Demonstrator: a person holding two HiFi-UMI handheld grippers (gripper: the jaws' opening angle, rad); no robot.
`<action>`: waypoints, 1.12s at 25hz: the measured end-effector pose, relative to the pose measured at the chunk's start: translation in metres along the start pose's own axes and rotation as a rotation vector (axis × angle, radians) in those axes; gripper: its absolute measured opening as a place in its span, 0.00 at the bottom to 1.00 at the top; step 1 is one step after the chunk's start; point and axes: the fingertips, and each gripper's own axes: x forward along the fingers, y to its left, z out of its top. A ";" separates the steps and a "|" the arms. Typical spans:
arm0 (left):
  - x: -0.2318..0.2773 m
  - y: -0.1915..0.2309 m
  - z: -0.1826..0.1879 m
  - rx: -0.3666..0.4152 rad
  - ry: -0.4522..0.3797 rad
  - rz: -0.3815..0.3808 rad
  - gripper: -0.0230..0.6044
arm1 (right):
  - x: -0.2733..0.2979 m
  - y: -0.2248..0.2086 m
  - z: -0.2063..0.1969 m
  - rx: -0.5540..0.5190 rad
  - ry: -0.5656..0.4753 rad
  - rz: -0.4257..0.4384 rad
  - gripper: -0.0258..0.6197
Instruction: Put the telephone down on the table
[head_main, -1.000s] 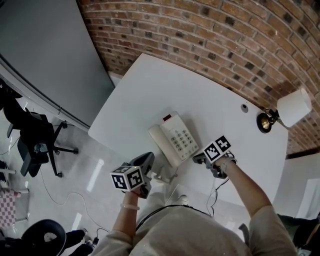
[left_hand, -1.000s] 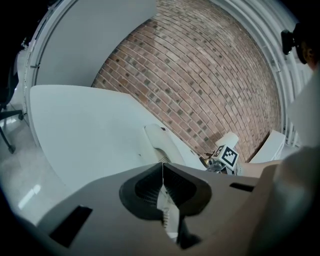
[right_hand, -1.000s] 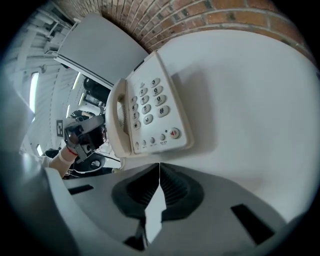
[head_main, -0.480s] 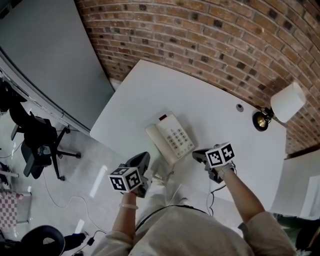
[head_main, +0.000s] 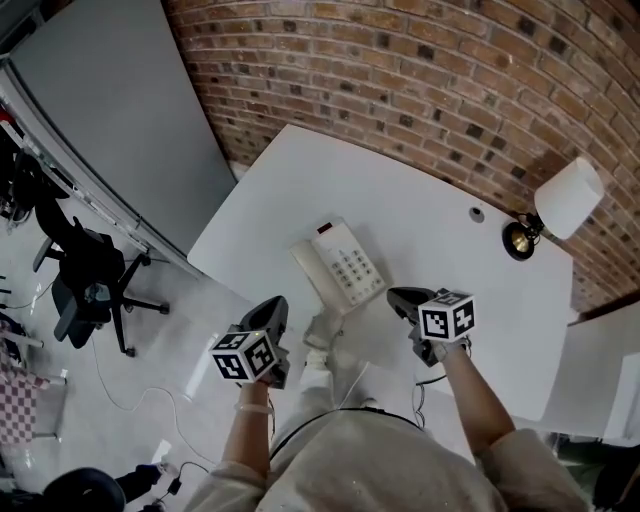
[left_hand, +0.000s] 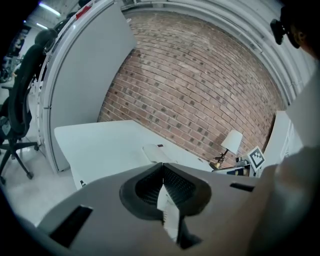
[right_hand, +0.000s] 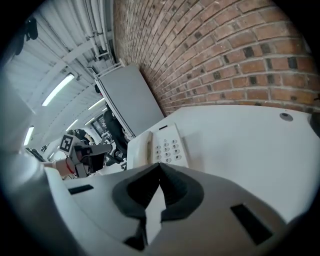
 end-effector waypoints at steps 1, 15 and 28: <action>-0.003 -0.002 0.002 0.014 -0.011 0.004 0.05 | -0.003 0.002 0.002 -0.006 -0.021 0.000 0.05; -0.044 -0.023 0.019 0.150 -0.155 0.073 0.05 | -0.046 0.032 0.031 -0.152 -0.232 -0.016 0.05; -0.083 -0.040 0.041 0.292 -0.300 0.128 0.05 | -0.072 0.050 0.046 -0.263 -0.372 -0.055 0.05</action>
